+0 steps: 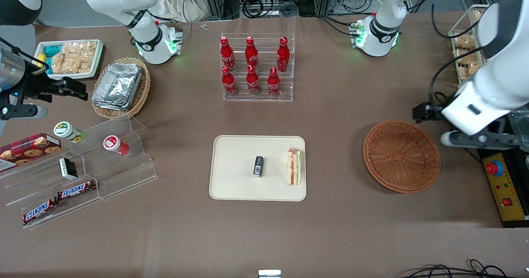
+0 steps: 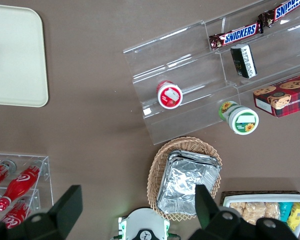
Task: Place sandwich from basket to tray
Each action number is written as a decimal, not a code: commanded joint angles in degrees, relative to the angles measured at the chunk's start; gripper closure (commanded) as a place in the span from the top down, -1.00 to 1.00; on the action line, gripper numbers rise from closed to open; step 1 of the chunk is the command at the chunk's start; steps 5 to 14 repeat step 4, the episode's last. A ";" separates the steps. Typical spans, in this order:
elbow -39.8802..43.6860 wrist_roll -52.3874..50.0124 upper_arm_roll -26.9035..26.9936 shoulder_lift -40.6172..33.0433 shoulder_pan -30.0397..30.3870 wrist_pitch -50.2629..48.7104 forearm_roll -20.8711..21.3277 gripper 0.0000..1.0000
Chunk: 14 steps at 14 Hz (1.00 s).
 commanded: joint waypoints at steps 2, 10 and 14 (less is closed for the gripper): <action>-1.24 1.24 0.43 -1.96 2.03 -0.88 1.88 0.98; -1.24 1.23 2.17 -2.14 2.03 -1.75 1.89 0.98; -1.24 1.23 2.17 -2.14 2.03 -1.75 1.89 0.98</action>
